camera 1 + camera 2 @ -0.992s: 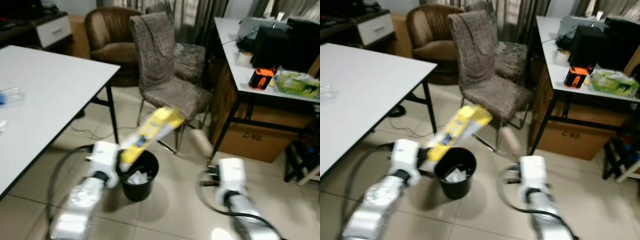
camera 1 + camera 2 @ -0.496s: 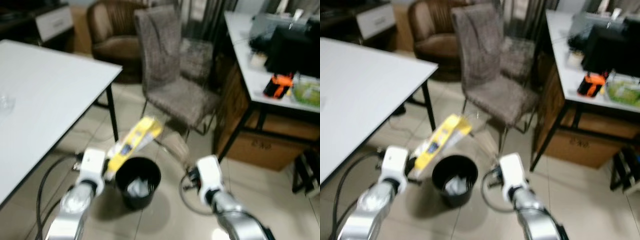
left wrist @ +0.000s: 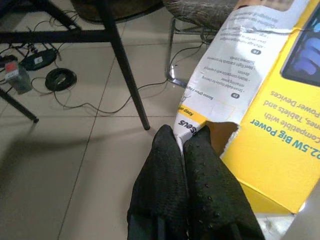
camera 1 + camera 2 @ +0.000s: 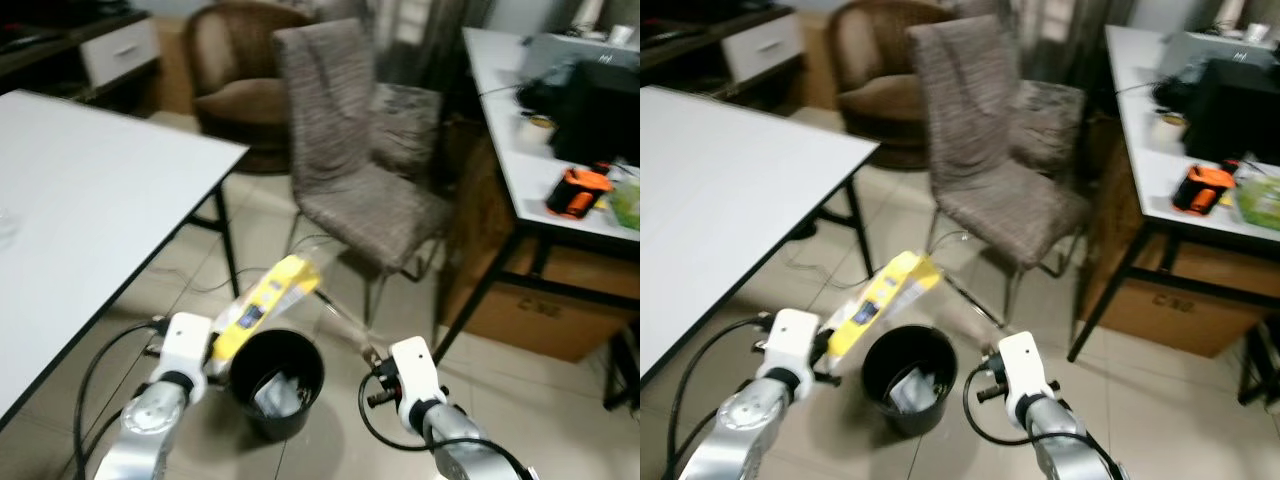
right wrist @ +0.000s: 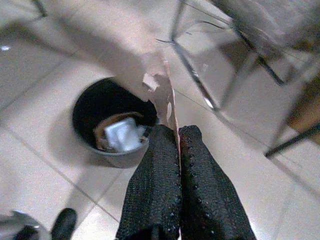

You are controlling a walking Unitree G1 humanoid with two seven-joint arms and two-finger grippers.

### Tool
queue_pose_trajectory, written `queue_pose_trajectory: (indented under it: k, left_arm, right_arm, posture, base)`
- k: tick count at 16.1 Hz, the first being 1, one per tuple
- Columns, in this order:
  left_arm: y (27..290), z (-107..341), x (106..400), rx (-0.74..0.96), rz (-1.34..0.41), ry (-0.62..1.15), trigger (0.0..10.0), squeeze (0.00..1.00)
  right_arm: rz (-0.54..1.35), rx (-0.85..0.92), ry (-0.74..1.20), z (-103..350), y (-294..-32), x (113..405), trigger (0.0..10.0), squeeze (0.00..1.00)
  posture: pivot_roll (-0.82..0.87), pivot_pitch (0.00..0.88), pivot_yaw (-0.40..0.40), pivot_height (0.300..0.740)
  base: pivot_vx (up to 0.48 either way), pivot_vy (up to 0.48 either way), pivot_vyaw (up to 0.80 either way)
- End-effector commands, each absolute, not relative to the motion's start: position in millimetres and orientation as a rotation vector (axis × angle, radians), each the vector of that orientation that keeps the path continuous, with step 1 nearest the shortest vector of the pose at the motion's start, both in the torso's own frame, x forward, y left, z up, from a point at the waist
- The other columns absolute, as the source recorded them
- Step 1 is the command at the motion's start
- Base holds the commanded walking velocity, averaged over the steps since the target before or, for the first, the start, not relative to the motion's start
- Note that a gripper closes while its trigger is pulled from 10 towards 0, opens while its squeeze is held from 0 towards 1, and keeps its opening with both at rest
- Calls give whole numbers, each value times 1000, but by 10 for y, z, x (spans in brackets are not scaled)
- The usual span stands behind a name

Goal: Picking trash to rubbish bin

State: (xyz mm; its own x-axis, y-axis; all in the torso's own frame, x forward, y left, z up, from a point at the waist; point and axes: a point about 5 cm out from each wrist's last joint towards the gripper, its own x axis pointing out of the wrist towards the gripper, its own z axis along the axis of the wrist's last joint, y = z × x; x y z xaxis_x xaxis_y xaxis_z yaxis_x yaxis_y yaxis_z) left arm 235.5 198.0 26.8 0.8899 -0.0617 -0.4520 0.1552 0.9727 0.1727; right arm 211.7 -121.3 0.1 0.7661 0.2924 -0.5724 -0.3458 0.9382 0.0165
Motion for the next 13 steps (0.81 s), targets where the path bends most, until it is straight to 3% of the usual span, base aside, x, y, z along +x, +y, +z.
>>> queue_pose_trajectory:
  k: [1,10,13]
  left_arm:
    - [1853,305,2431,207,-155,427,10000,0]
    - [1994,135,2468,278,-135,505,10000,0]
    - [2069,-51,2407,352,-156,635,10000,0]
  right_arm:
    - [279,-114,629,-42,-1398,2087,10000,0]
    - [203,-119,615,-39,-1554,2012,10000,0]
    - [237,-125,610,-27,-1528,1996,10000,0]
  posture:
    - [-57,3,-36,740]
    - [-75,6,-15,740]
    - [-77,24,-14,740]
  base:
    - [375,0,0]
    - [366,0,0]
    - [0,0,0]
